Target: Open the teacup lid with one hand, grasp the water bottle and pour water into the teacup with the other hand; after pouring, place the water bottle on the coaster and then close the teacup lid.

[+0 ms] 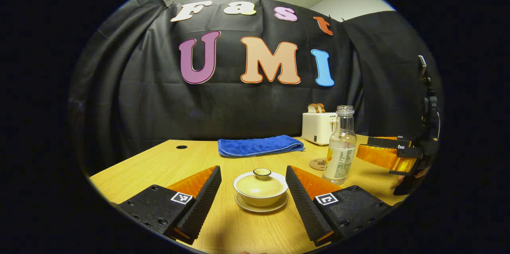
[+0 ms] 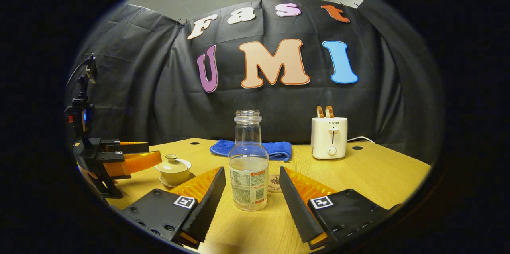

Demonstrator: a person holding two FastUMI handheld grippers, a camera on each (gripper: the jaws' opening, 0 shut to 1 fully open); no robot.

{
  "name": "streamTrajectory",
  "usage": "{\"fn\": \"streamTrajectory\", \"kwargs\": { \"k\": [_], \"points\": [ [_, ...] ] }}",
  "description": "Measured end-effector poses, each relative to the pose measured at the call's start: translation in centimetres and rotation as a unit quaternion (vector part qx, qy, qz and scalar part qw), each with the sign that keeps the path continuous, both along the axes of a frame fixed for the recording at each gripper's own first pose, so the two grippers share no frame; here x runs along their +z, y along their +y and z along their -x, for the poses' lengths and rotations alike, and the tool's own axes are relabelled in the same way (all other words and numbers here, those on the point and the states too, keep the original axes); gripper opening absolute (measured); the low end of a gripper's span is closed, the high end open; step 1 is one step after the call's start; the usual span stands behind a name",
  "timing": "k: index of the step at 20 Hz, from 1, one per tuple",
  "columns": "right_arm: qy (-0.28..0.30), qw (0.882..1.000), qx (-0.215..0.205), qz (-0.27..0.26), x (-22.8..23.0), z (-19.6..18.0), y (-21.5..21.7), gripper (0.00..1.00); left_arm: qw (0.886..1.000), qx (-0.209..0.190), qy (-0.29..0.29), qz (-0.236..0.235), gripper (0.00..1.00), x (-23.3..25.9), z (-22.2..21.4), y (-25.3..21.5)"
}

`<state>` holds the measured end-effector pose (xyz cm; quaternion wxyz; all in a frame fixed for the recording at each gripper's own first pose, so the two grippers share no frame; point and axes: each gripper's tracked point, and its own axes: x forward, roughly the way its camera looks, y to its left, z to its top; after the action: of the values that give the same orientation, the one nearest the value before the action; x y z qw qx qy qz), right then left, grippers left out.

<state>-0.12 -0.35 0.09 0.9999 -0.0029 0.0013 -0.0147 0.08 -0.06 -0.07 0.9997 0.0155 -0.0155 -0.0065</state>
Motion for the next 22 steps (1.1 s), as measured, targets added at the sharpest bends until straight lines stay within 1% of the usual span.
{"fn": "streamTrajectory", "kwargs": {
  "k": [2,3,4,6,7,9,10,12,13,14,15,17,22],
  "points": [
    [0.0,1.0,0.0,0.0,-0.1,0.0,-0.1,0.88,1.0,-0.001,0.003,-0.001,0.95,-0.1,-0.1,0.0],
    [0.0,1.0,0.0,0.0,-0.1,0.1,-0.1,0.85,1.0,-0.004,0.007,-0.002,0.95,-0.3,-0.3,0.0],
    [0.001,1.0,0.0,0.0,-0.1,0.0,0.0,0.88,1.0,-0.009,0.012,-0.002,0.95,-0.5,-0.5,-0.1],
    [0.0,1.0,0.001,0.0,0.0,0.1,0.0,0.88,1.0,-0.018,0.025,-0.004,0.95,-1.0,-1.5,-0.3],
    [0.0,1.0,0.003,0.0,-0.1,0.1,0.0,0.85,0.999,-0.02,0.033,-0.005,0.95,-1.1,-2.5,-0.5],
    [0.001,1.0,0.006,0.0,-0.1,0.1,0.1,0.92,0.999,-0.023,0.042,-0.007,0.95,-1.0,-4.2,-0.7],
    [0.001,1.0,0.009,-0.001,0.0,0.1,0.2,0.88,0.999,-0.026,0.044,-0.007,0.95,-1.0,-4.6,-0.9],
    [0.001,1.0,0.012,-0.001,0.0,0.1,0.3,0.88,0.998,-0.031,0.051,-0.009,0.94,-1.8,-4.4,-0.9],
    [0.001,1.0,0.013,-0.001,-0.1,0.1,0.4,0.88,0.998,-0.032,0.058,-0.009,0.91,-2.0,-4.8,-1.1],
    [0.001,1.0,0.014,-0.001,-0.1,0.1,0.4,0.92,0.997,-0.033,0.067,-0.009,0.83,-2.2,-5.4,-1.1],
    [0.001,1.0,0.014,-0.001,-0.1,0.1,0.4,0.88,0.996,-0.035,0.076,-0.009,0.82,-2.4,-6.0,-1.2],
    [0.001,1.0,0.014,-0.001,-0.1,0.0,0.4,0.88,0.995,-0.037,0.092,-0.009,0.77,-3.0,-6.5,-1.2],
    [0.002,1.0,0.014,-0.002,0.0,-0.1,0.3,0.88,0.995,-0.034,0.089,-0.013,0.56,-3.2,-7.0,-1.0]
  ]
}}
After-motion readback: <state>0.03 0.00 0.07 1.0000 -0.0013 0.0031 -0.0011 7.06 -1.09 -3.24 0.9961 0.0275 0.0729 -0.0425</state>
